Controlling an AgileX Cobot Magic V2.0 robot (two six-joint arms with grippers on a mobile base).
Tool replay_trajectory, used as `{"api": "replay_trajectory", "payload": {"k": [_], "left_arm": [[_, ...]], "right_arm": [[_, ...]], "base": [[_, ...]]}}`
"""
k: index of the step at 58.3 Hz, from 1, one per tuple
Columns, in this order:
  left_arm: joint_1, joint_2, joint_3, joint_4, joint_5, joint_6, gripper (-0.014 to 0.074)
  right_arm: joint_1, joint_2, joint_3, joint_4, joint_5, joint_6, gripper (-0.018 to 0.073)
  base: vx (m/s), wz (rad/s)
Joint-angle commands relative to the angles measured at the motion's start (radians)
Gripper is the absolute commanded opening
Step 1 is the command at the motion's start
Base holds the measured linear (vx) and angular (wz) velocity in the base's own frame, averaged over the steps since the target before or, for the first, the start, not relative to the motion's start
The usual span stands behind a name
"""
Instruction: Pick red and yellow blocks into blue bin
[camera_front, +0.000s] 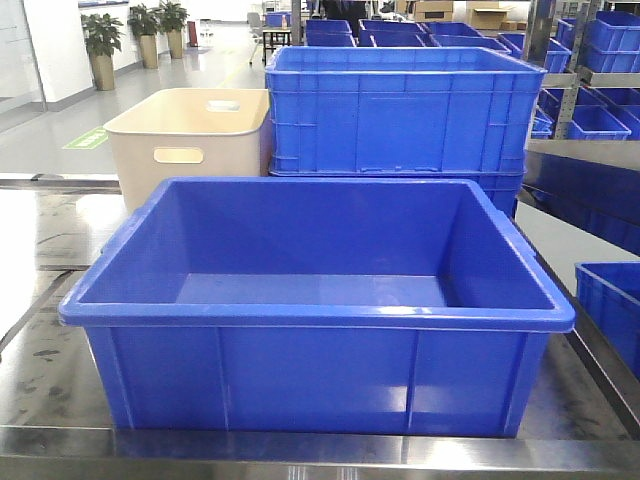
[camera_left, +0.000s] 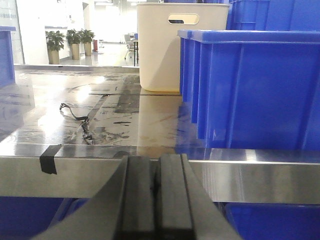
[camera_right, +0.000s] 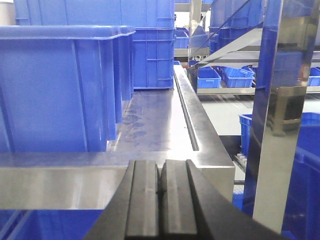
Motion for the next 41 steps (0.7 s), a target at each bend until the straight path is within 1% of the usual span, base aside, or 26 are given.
{"api": "replay_trajectory", "payload": {"k": [1, 8, 41], "left_arm": [[-0.009, -0.015, -0.017, -0.004, -0.08, -0.002, 0.0], [-0.009, -0.015, -0.017, -0.004, -0.08, -0.002, 0.0001], [-0.009, -0.015, -0.017, -0.004, -0.08, -0.002, 0.0002]], "right_arm": [[-0.001, -0.01, 0.009, 0.001, -0.115, -0.006, -0.001], [-0.001, -0.01, 0.009, -0.002, -0.127, 0.017, -0.001], [-0.001, -0.01, 0.009, -0.005, -0.126, 0.016, -0.001]], "base": [[0.0, 0.0], [0.0, 0.0], [0.0, 0.0]]}}
